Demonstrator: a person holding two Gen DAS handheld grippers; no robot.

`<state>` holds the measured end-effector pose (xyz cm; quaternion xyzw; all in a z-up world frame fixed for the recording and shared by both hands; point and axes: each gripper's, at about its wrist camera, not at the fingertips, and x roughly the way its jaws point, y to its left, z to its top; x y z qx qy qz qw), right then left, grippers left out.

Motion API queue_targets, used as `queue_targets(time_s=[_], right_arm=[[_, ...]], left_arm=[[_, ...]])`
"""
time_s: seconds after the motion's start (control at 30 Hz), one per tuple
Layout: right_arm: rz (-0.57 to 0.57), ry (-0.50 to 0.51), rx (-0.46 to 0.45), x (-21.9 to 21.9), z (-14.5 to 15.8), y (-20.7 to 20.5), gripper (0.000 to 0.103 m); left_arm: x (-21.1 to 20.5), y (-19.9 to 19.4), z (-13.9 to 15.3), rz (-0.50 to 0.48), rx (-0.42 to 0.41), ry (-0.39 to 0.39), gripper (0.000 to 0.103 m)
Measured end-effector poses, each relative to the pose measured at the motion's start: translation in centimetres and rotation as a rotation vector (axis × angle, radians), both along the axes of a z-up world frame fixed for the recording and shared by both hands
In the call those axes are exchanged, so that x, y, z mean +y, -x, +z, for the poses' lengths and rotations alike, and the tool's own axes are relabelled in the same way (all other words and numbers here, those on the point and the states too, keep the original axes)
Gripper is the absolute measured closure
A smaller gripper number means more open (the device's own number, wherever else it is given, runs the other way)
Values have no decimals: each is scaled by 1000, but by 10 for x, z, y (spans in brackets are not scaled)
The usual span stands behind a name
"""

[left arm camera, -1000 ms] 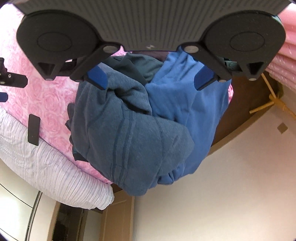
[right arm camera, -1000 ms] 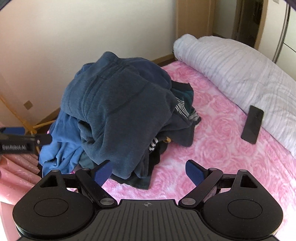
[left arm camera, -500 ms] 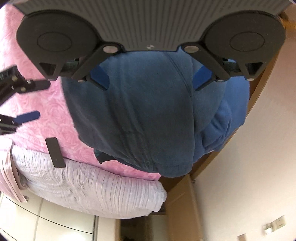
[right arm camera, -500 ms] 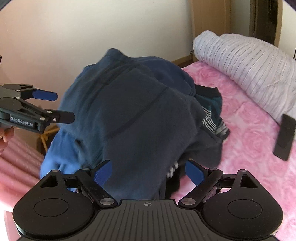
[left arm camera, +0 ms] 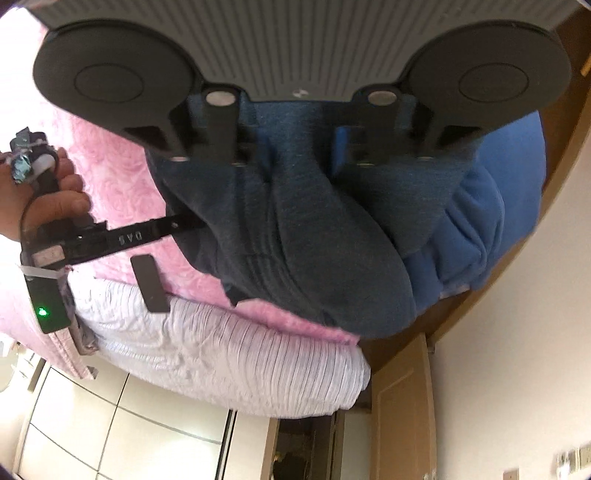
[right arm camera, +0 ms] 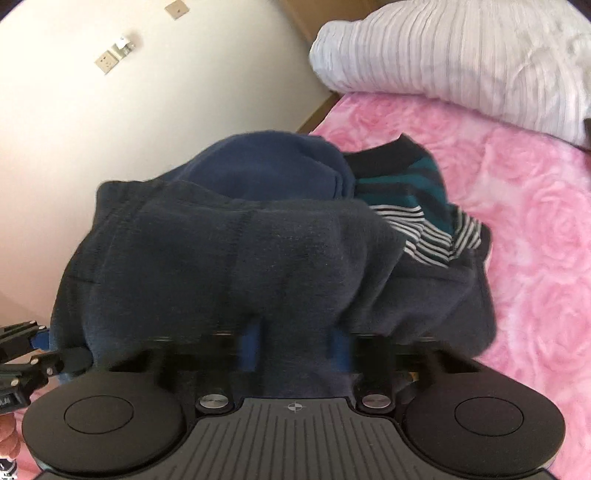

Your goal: Fold clothes

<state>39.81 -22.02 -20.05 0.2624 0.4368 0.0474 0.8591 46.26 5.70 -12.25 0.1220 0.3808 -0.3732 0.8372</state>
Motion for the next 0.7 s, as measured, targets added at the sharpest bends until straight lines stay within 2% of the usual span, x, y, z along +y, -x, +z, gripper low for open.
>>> queue_targets(time_s=[0.07,0.23,0.37,0.5,0.7], right_arm=[[5,33,-49,2,21,16,94],[-75,62,-216,-17,89,95,97],[-160,95,-321,-46,141,189,97],[-289,117,-364,-82,172,303,97],[-542,180,-361,-130,196,494,97]], left_arm=[[0,11,15,-7,-67,29,95],[-16,35,60,-89,-174,97,96],[-59,81,91,-236,-249,126,97],[-120,155,115,-402,-281,165,97],[-229,303,128,-690,-263,196,97]])
